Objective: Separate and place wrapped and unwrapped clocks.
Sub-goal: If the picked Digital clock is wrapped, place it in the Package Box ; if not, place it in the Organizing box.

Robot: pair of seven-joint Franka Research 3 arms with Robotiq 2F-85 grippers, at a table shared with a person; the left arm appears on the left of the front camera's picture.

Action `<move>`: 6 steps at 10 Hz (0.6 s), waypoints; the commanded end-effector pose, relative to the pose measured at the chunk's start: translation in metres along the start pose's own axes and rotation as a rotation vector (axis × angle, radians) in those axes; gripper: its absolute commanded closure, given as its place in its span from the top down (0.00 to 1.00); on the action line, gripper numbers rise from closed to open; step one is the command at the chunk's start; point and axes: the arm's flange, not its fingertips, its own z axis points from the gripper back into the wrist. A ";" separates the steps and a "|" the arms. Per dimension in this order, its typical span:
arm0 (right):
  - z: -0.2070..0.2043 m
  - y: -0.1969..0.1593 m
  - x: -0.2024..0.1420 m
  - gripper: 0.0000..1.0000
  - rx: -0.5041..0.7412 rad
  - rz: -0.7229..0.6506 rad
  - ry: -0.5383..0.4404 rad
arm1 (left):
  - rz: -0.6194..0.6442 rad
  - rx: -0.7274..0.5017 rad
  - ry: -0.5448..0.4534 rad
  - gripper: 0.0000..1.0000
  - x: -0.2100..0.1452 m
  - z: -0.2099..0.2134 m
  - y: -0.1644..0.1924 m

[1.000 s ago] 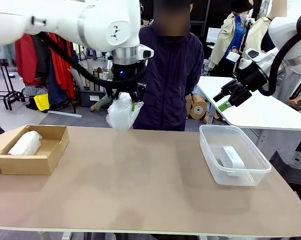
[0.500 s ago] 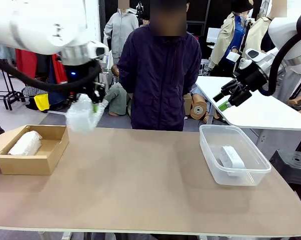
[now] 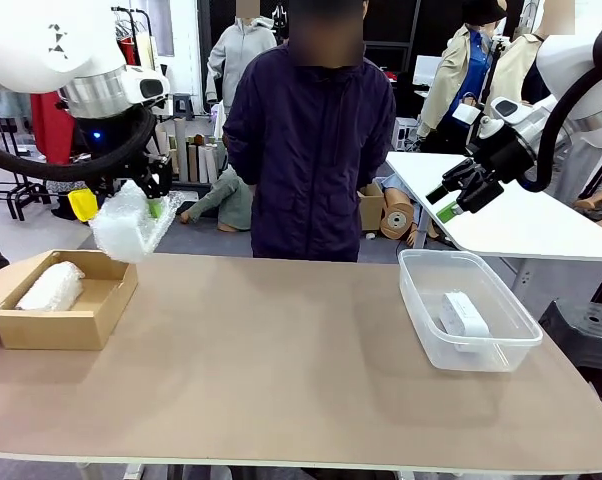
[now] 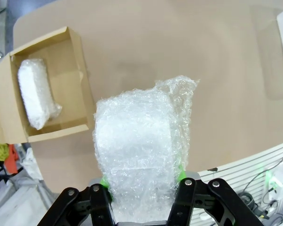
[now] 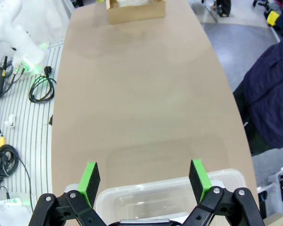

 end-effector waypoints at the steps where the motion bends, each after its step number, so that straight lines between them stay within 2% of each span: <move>1: 0.001 0.001 0.003 1.00 -0.006 -0.011 -0.001 | -0.002 -0.004 -0.009 0.00 0.000 0.000 -0.001; 5: 0.001 0.001 0.003 1.00 -0.006 -0.011 -0.001 | -0.007 0.001 0.002 0.00 -0.001 -0.001 -0.004; 6: 0.001 0.001 0.003 1.00 -0.006 -0.011 -0.001 | 0.103 0.055 0.064 0.00 0.002 -0.009 0.021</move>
